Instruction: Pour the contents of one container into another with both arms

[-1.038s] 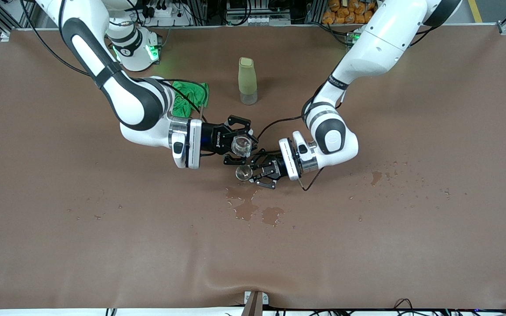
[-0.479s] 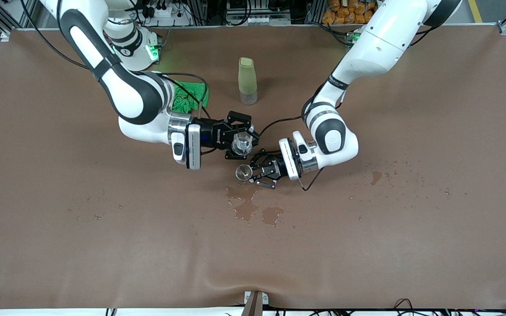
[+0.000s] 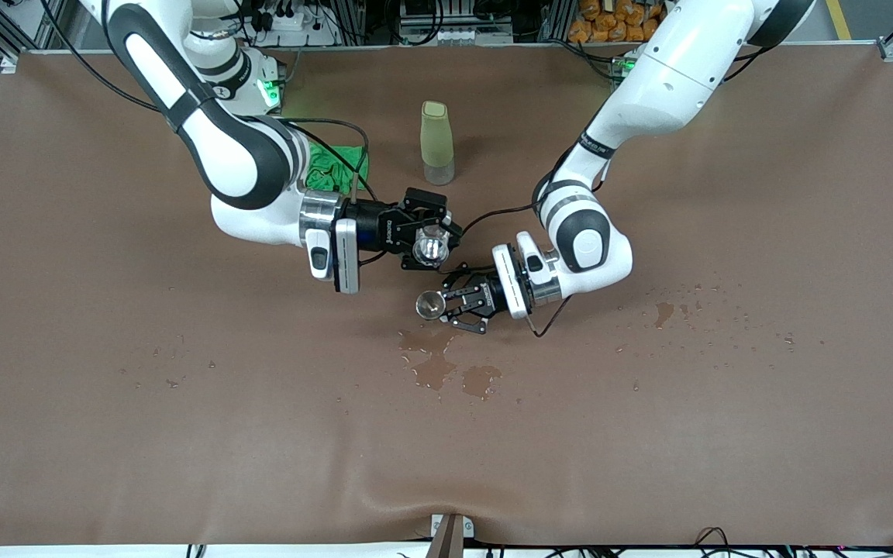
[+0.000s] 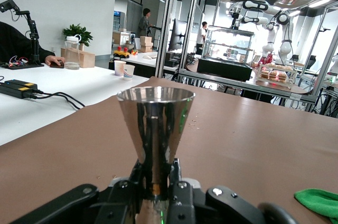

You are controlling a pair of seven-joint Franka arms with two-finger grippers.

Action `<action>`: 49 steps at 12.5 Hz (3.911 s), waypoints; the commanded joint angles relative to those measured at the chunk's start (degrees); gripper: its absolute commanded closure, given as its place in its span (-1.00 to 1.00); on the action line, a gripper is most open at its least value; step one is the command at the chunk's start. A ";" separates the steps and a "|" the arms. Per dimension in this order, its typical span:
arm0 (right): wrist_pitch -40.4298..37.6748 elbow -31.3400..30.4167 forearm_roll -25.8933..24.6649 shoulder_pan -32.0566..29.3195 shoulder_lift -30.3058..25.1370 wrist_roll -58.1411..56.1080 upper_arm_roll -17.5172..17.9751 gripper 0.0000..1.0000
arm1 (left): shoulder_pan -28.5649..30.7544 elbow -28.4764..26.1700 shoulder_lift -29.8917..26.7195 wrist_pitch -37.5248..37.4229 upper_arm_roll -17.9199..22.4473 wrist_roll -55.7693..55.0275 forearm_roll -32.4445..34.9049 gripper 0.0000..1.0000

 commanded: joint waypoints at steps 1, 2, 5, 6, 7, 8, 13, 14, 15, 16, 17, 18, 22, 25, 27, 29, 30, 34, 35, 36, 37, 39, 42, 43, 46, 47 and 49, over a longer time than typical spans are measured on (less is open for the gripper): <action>-0.06 -1.69 1.20 0.12 -2.49 3.13 -0.13 1.00 | -0.06 1.05 0.21 0.61 -0.11 -1.47 0.95 1.00; -0.06 -1.78 1.29 0.03 -2.49 3.57 -0.13 1.00 | -0.06 1.05 0.21 0.61 -0.11 -1.47 0.95 1.00; 0.21 -1.78 1.38 -0.32 -2.40 3.83 -0.21 1.00 | -0.06 1.05 0.21 0.61 -0.11 -1.47 0.95 1.00; 0.21 -1.78 1.38 -0.32 -2.32 4.01 -0.21 1.00 | -0.06 1.05 0.21 0.61 -0.11 -1.47 0.95 1.00; 0.29 -1.78 1.38 -0.41 -2.14 4.01 -0.21 1.00 | -0.06 1.05 0.21 0.61 -0.11 -1.47 0.95 1.00; 0.30 -1.78 1.38 -0.41 -2.05 4.01 -0.21 1.00 | -0.06 1.05 0.21 0.61 -0.11 -1.47 0.95 1.00; 0.30 -1.78 1.47 -1.29 -1.87 6.47 -0.30 1.00 | -0.15 0.96 0.21 0.61 -0.11 -1.38 0.95 1.00; 0.30 -1.69 1.47 -1.38 -1.79 6.47 -0.39 1.00 | -0.15 0.96 0.21 0.61 -0.11 -1.38 0.95 1.00; 0.30 -1.69 1.47 -1.38 -1.79 6.56 -0.30 1.00 | -0.15 0.96 0.21 0.61 -0.11 -1.29 0.95 1.00; 0.21 -1.52 1.47 -1.55 -1.70 6.65 -0.39 1.00 | -0.15 0.96 0.21 0.61 -0.11 -1.03 0.95 1.00; 0.21 -1.34 1.55 -1.55 -1.44 7.08 -0.39 1.00 | -0.15 0.96 0.29 0.61 -0.11 -0.85 0.95 1.00; 0.21 -1.17 1.55 -1.55 -1.44 8.13 -0.48 1.00 | -0.24 0.87 0.21 0.61 -0.11 -0.68 0.95 1.00; 0.12 -0.90 1.47 -1.73 -1.26 10.33 -0.56 1.00 | -0.42 0.87 0.38 0.61 -0.11 0.20 0.95 1.00; -0.06 -0.46 1.55 -1.82 -1.17 12.09 -0.56 1.00 | -0.50 0.78 0.47 0.70 -0.11 1.87 0.52 1.00; -0.14 -0.46 1.47 -1.73 -1.17 13.42 -0.56 1.00 | -0.50 0.87 0.47 0.70 -0.11 3.27 0.16 1.00; -0.32 -0.46 1.47 -1.82 -1.17 13.68 -0.56 1.00 | -0.42 0.96 0.47 0.70 -0.11 3.89 -0.28 1.00; -0.23 -0.63 1.55 -1.82 -1.17 14.20 -0.56 1.00 | -0.42 0.87 0.47 0.70 -0.11 4.16 -0.28 1.00; -0.32 -0.81 1.55 -1.73 -1.17 15.79 -0.56 1.00 | -0.33 0.96 0.56 0.70 -0.11 4.95 -1.07 1.00; -0.32 -0.99 1.55 -1.73 -1.17 15.79 -0.56 1.00 | -0.33 0.87 0.56 0.70 -0.11 4.86 -1.07 1.00; -0.32 -1.08 1.55 -1.73 -1.17 15.79 -0.56 1.00 | -0.33 0.96 0.47 0.70 -0.11 4.86 -1.07 1.00; -0.32 -1.16 1.55 -1.73 -1.17 15.79 -0.56 1.00 | -0.33 0.96 0.47 0.70 -0.11 4.77 -1.07 1.00; -0.32 -1.25 1.47 -1.73 -1.26 16.66 -0.56 1.00 | -0.33 0.96 0.47 0.70 -0.11 4.77 -1.16 1.00; -0.41 -1.25 1.47 -1.64 -1.17 18.25 -0.56 1.00 | -0.33 0.87 0.56 0.70 -0.11 4.77 -1.16 1.00; -0.41 -1.34 1.47 -1.73 -1.17 18.77 -0.56 1.00 | -0.33 0.87 0.47 0.70 -0.11 4.69 -1.16 1.00; -0.41 -1.34 1.47 -1.73 -1.17 20.35 -0.48 1.00 | -0.42 0.96 0.56 0.70 -0.11 4.69 -1.59 1.00; -0.49 -1.25 1.47 -1.73 -1.17 20.88 -0.48 1.00 | -0.42 0.96 0.47 0.70 -0.11 4.69 -1.60 1.00; -0.50 -1.34 1.55 -1.73 -1.17 22.03 -0.48 1.00 | -0.50 0.96 0.47 0.70 -0.11 4.69 -1.60 1.00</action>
